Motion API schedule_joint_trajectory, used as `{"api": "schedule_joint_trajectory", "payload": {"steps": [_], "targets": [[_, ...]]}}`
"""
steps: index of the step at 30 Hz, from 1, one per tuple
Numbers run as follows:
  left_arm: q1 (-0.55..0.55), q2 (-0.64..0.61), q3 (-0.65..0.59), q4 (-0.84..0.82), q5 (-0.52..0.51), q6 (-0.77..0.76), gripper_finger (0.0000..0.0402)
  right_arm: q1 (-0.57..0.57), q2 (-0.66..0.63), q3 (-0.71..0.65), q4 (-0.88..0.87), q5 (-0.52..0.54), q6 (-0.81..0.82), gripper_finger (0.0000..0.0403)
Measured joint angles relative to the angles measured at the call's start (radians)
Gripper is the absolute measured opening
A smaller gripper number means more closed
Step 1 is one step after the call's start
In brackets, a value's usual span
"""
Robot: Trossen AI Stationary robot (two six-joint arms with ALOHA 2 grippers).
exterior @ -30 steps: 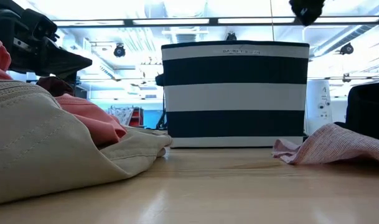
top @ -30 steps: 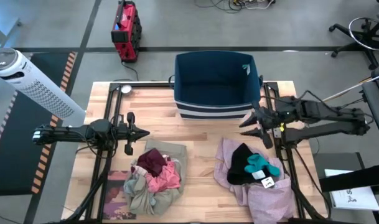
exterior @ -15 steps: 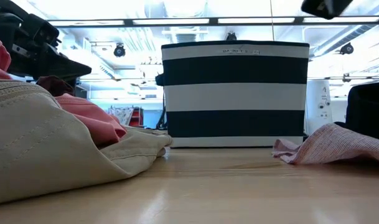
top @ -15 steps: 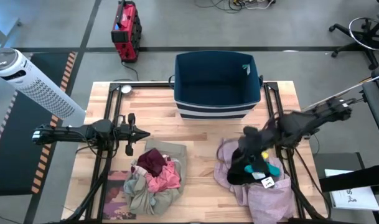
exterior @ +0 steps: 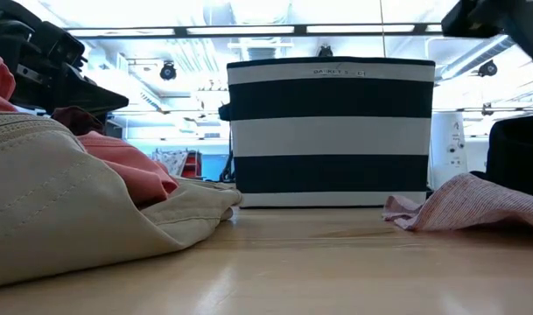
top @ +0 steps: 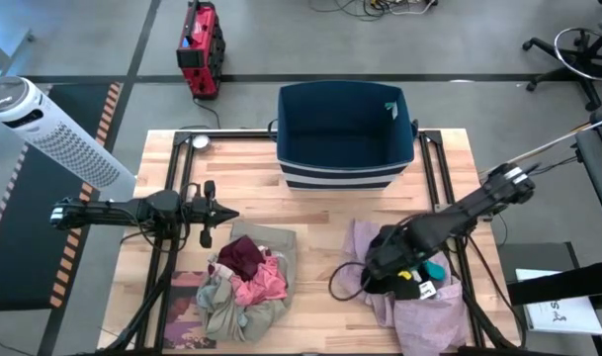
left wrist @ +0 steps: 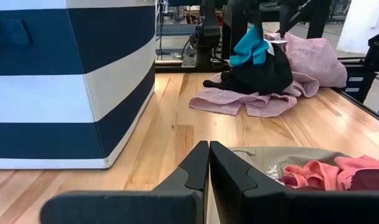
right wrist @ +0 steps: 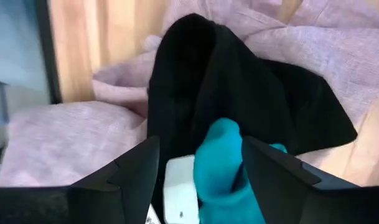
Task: Sort clothes
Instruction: Put the left blue sock into the laundry bin
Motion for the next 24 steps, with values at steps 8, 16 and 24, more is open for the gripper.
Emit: {"api": "schedule_joint_trajectory", "payload": {"steps": [8,16,24], "targets": [[0.000,0.000,0.000,0.000,0.000,-0.015,0.0000,-0.001,0.084,-0.003,-0.112,0.034,-0.037,0.0221],[0.000,0.000,0.000,0.000,0.000,-0.004,0.0000,-0.007,0.096,-0.009,-0.106,0.012,-0.088,0.0186],[0.000,0.000,0.000,0.000,-0.001,-0.002,0.0000,-0.039,0.091,-0.038,-0.107,-0.024,-0.106,0.0088]]}}
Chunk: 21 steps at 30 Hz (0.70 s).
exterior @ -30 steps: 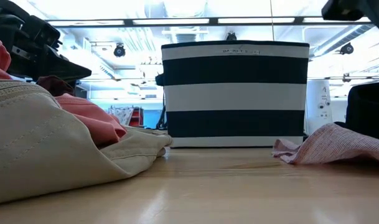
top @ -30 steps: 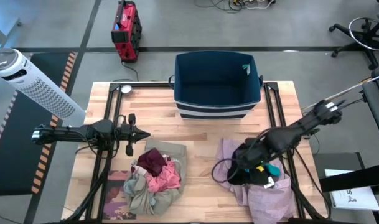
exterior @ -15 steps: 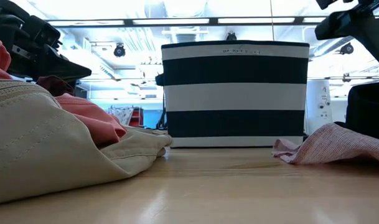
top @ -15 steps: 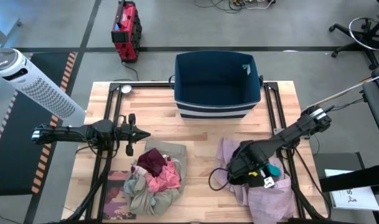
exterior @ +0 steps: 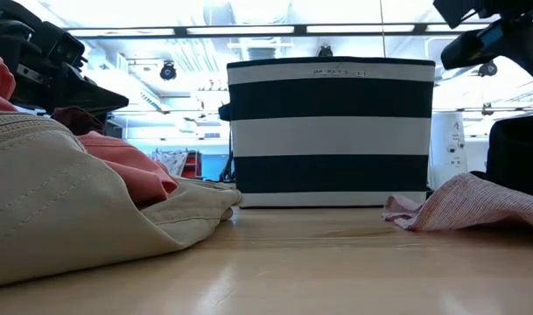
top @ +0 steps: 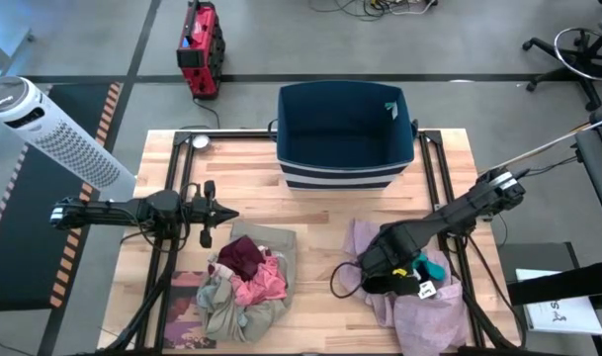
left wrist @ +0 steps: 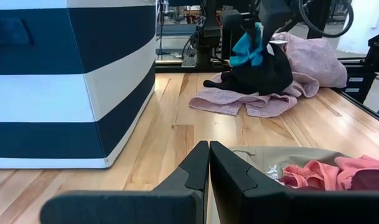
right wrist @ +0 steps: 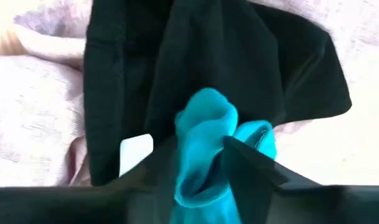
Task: Sort clothes
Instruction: Put the left blue sock into the laundry bin
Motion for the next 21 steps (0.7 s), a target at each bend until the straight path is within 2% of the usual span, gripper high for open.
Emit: {"api": "schedule_joint_trajectory", "payload": {"steps": [3,5,11,17,21], "targets": [[0.000,0.000,0.000,0.000,0.000,0.000,0.0000,-0.007,0.000,-0.001,0.001,-0.006,-0.034,0.0030],[0.000,0.000,0.000,0.000,0.000,0.001,0.0000,-0.010,0.000,0.002,0.000,-0.005,-0.057,0.0008],[0.000,0.000,0.000,0.001,0.000,0.001,0.0000,-0.030,-0.013,0.064,0.001,0.009,-0.079,0.0003],[0.000,0.000,0.000,0.000,0.000,-0.001,0.0000,-0.041,-0.035,0.197,-0.003,0.106,-0.099,0.0001],[0.000,0.000,0.000,0.000,-0.001,-0.001,0.0000,-0.055,-0.041,0.308,0.000,0.210,-0.131,0.0001]]}}
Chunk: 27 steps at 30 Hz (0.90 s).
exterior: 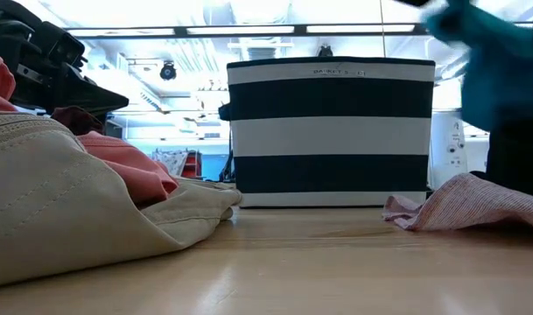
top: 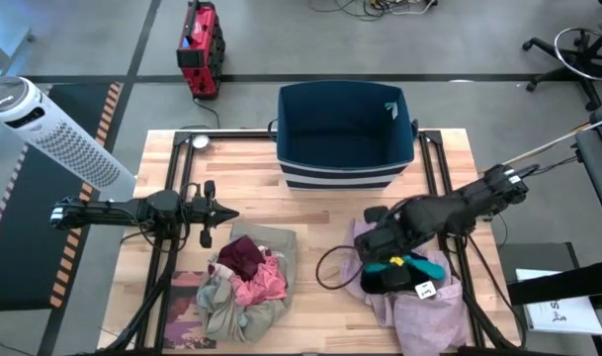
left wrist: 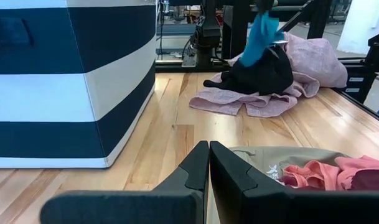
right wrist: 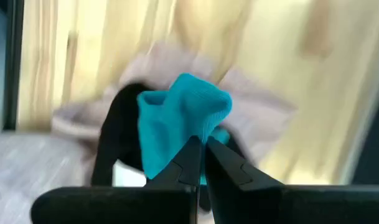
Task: Sort clothes
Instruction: Put the left blue sock into the laundry bin
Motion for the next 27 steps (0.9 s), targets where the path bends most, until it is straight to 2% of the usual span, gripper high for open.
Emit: {"api": "schedule_joint_trajectory", "payload": {"steps": [9,16,22,27], "targets": [[0.000,0.000,0.000,0.001,0.000,0.000,0.0000,-0.066,-0.003,0.204,0.002,0.215,-0.106,0.0000],[0.000,0.000,0.000,0.000,0.000,0.000,0.0000,-0.192,-0.003,0.347,0.073,0.349,-0.273,0.0000],[0.000,0.000,0.000,0.000,0.000,0.000,0.0000,-0.412,-0.003,0.421,0.204,0.334,-0.479,0.0000],[0.000,0.000,0.000,0.000,0.000,0.001,0.0000,-0.620,-0.002,0.437,0.338,0.208,-0.581,0.0000]]}}
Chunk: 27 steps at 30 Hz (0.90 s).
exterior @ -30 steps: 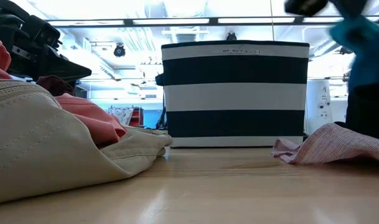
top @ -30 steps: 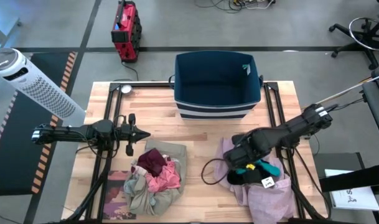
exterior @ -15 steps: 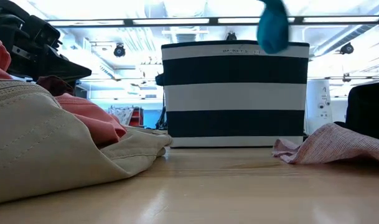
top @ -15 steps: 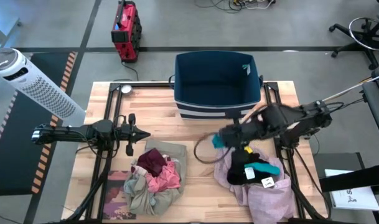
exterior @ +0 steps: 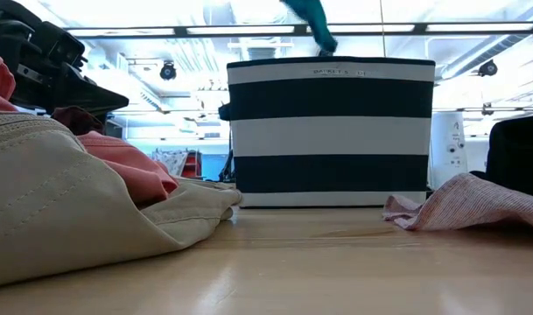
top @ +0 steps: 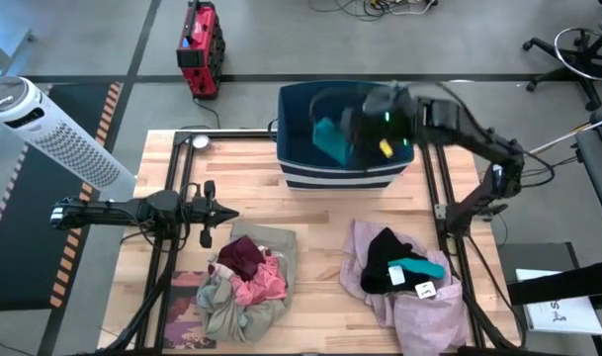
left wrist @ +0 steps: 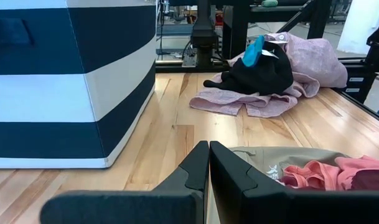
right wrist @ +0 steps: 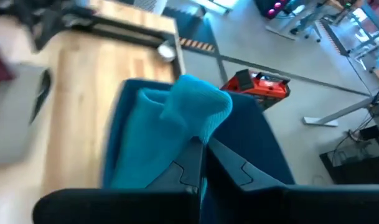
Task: Sort clothes
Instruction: Put the left blue sock into the laundry bin, then put the pink underwear into the laundry bin
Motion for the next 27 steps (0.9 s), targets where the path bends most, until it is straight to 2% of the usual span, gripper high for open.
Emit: {"api": "schedule_joint_trajectory", "payload": {"steps": [5,9,16,20,27], "targets": [[0.000,0.000,0.000,0.000,0.000,0.001,0.0000,-0.180,0.023,-0.001,0.078,-0.136,-0.027,0.0000],[0.000,0.000,0.000,0.000,0.000,0.001,0.0000,-0.271,0.072,-0.010,0.061,-0.250,-0.041,0.0000],[0.000,0.000,0.000,0.000,0.000,0.002,0.0000,-0.348,0.173,-0.025,0.033,-0.259,-0.030,0.0005],[0.000,0.000,0.000,0.000,0.000,0.002,0.0000,-0.351,0.215,-0.018,-0.003,-0.259,-0.028,0.0035],[0.000,0.000,0.000,0.027,0.005,-0.059,0.0016,-0.349,0.204,0.003,-0.081,-0.259,-0.038,0.0121]]}}
